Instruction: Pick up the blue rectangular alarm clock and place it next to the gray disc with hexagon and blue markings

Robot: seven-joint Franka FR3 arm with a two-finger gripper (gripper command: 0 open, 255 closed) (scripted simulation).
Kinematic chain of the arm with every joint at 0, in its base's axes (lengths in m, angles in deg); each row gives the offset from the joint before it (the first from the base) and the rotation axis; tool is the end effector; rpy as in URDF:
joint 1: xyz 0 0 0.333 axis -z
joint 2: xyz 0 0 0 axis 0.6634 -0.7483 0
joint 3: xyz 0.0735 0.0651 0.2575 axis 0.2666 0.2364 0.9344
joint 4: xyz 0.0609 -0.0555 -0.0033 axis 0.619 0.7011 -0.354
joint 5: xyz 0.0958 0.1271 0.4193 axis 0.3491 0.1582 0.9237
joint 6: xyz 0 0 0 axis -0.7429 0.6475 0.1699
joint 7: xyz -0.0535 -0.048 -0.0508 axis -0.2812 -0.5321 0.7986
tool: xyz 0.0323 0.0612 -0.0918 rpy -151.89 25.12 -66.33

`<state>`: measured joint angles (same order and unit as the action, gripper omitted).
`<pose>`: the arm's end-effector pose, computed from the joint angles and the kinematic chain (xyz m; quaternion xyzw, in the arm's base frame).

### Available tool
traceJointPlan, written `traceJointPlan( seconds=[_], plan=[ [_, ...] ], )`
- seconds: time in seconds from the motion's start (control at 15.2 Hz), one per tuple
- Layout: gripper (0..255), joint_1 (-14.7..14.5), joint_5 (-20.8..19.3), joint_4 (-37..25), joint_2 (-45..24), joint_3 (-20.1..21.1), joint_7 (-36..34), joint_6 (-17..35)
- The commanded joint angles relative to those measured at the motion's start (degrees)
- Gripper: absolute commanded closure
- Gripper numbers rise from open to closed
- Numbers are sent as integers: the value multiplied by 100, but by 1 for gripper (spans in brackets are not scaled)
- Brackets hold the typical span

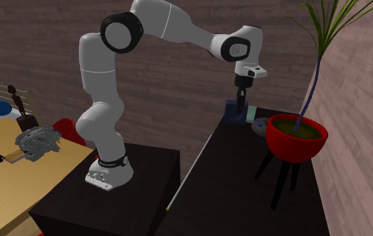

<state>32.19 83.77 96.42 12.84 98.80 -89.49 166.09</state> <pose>0.5905 0.2634 0.3998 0.9997 -0.0220 -0.0062 0.0047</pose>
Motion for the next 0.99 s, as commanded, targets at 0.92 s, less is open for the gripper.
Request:
traceJointPlan(
  seconds=[0.92],
  plan=[
    [255,-18,-140,735,-399,-30,-87,1123]
  ],
)
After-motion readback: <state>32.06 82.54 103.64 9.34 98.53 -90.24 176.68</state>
